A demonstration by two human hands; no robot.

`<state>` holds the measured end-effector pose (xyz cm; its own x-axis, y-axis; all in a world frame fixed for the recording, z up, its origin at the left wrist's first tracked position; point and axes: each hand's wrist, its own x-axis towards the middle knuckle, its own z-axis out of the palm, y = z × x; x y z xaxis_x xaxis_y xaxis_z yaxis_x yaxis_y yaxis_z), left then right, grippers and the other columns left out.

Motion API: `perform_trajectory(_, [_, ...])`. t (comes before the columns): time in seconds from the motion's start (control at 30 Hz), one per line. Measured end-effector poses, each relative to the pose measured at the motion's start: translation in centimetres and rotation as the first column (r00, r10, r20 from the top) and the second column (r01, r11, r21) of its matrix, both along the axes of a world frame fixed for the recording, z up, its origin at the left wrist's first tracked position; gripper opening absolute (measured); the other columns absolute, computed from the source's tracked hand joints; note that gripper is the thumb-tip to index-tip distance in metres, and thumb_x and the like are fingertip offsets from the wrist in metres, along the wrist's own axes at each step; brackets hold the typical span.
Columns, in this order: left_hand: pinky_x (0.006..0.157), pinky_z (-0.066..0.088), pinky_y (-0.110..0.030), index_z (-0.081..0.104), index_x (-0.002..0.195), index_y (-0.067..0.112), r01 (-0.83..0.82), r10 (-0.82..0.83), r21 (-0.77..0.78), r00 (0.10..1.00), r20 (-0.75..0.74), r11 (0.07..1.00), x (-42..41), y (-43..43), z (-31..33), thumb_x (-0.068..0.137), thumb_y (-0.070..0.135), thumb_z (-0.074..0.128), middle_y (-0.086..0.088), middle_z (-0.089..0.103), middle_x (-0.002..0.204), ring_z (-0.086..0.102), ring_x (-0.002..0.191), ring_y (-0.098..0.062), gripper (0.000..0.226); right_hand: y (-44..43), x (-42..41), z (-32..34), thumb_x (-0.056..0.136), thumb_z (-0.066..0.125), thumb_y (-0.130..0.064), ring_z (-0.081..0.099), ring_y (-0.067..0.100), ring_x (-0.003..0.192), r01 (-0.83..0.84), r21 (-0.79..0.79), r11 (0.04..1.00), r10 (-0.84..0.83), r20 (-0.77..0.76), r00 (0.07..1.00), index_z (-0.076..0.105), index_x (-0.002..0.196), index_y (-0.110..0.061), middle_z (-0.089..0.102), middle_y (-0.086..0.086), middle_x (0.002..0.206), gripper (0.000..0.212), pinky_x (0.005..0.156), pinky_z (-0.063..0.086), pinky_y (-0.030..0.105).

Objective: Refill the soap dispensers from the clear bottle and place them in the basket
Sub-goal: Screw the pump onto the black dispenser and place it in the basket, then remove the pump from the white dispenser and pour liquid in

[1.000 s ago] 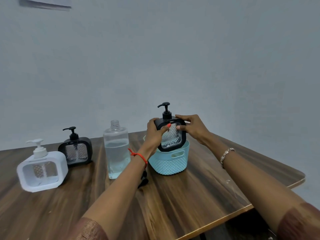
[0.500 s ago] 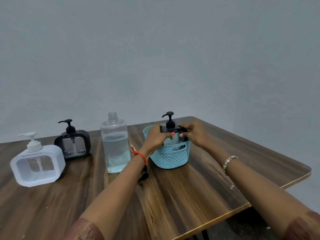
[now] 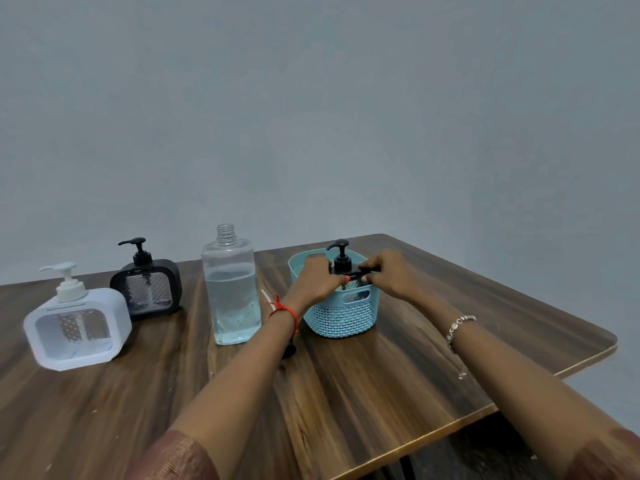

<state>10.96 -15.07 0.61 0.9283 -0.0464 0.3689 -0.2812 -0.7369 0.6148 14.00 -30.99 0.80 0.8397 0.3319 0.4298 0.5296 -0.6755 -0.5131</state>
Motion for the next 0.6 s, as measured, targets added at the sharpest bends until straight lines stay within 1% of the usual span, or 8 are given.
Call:
perform_trajectory(0.1, [0.042, 0.032, -0.010, 0.044, 0.058, 0.014, -0.003, 0.003, 0.032, 1.000, 0.001, 0.999, -0.3, 0.1, -0.2, 0.084, 0.019, 0.064, 0.002, 0.042, 0.057, 0.035, 0.050, -0.008, 0.033, -0.3, -0.1, 0.4, 0.079, 0.056, 0.000, 0.042, 0.015, 0.053, 0.008, -0.014, 1.000, -0.009, -0.020, 1.000, 0.070, 0.100, 0.002, 0.071, 0.026, 0.086, 0.025, 0.043, 0.028, 0.016])
perform_trajectory(0.17, [0.049, 0.034, -0.010, 0.058, 0.075, 0.011, -0.005, 0.005, 0.028, 1.000, 0.020, 1.000, -0.9, 0.4, 0.0, 0.084, 0.023, 0.064, 0.005, 0.049, 0.068, 0.043, 0.059, -0.007, 0.016, -0.1, -0.6, 0.8, 0.079, 0.053, -0.001, 0.045, 0.017, 0.055, 0.069, 0.019, 0.997, -0.068, -0.011, 0.998, 0.066, 0.100, 0.010, 0.071, 0.022, 0.088, 0.027, 0.042, 0.034, 0.014])
perform_trajectory(0.23, [0.072, 0.043, -0.022, 0.063, 0.101, 0.012, -0.015, 0.012, 0.042, 0.998, 0.069, 0.999, -1.7, 1.1, 0.5, 0.084, 0.029, 0.064, 0.005, 0.058, 0.088, 0.054, 0.080, -0.009, 0.024, 0.6, -1.4, 1.5, 0.082, 0.051, -0.003, 0.059, 0.018, 0.069, 0.101, 0.139, 0.985, -0.110, 0.060, 0.992, 0.064, 0.105, 0.011, 0.070, 0.021, 0.100, 0.030, 0.065, 0.052, 0.020])
perform_trajectory(0.3, [0.088, 0.045, -0.034, 0.062, 0.113, 0.005, -0.093, 0.082, 0.074, 0.987, 0.136, 0.993, -2.8, 2.1, 1.7, 0.084, 0.034, 0.064, -0.007, 0.063, 0.109, 0.057, 0.103, -0.021, 0.041, 1.5, -2.5, 2.4, 0.086, 0.053, -0.008, 0.062, 0.022, 0.104, 0.090, 0.280, 0.956, -0.141, 0.167, 0.976, 0.064, 0.112, 0.003, 0.066, 0.017, 0.116, 0.030, 0.096, 0.045, 0.031])
perform_trajectory(0.33, [0.089, 0.047, -0.036, 0.064, 0.111, 0.003, -0.123, 0.107, 0.074, 0.977, 0.184, 0.990, -3.5, 2.6, 2.4, 0.083, 0.034, 0.064, -0.011, 0.064, 0.110, 0.057, 0.106, -0.025, 0.042, 2.0, -3.1, 2.9, 0.087, 0.054, -0.011, 0.059, 0.024, 0.113, 0.069, 0.333, 0.940, -0.145, 0.210, 0.967, 0.064, 0.113, -0.001, 0.065, 0.014, 0.119, 0.030, 0.104, 0.041, 0.034])
perform_trajectory(0.4, [0.086, 0.050, -0.040, 0.068, 0.103, 0.004, -0.151, 0.128, 0.067, 0.955, 0.269, 0.986, -5.2, 4.1, 4.0, 0.083, 0.034, 0.064, -0.011, 0.069, 0.100, 0.061, 0.100, -0.025, 0.036, 3.8, -4.3, 4.1, 0.088, 0.054, -0.014, 0.055, 0.022, 0.119, 0.006, 0.403, 0.915, -0.129, 0.279, 0.952, 0.065, 0.112, -0.004, 0.065, 0.011, 0.120, 0.028, 0.107, 0.039, 0.036])
perform_trajectory(0.47, [0.082, 0.053, -0.042, 0.072, 0.097, 0.006, -0.149, 0.116, 0.067, 0.929, 0.353, 0.987, -7.0, 5.4, 5.5, 0.084, 0.033, 0.063, -0.008, 0.072, 0.092, 0.064, 0.091, -0.022, 0.031, 5.6, -5.4, 5.3, 0.089, 0.055, -0.013, 0.054, 0.020, 0.121, -0.063, 0.439, 0.896, -0.109, 0.357, 0.928, 0.065, 0.111, -0.003, 0.064, 0.012, 0.121, 0.026, 0.107, 0.037, 0.030])
perform_trajectory(0.6, [0.075, 0.055, -0.041, 0.074, 0.085, 0.008, -0.179, 0.141, 0.035, 0.868, 0.476, 0.983, -11.2, 9.2, 7.6, 0.086, 0.027, 0.060, -0.004, 0.073, 0.078, 0.067, 0.073, -0.016, 0.023, 10.5, -7.9, 7.7, 0.089, 0.056, -0.008, 0.055, 0.022, 0.121, -0.224, 0.418, 0.880, -0.012, 0.492, 0.870, 0.065, 0.109, 0.001, 0.065, 0.015, 0.119, 0.024, 0.101, 0.036, 0.023])
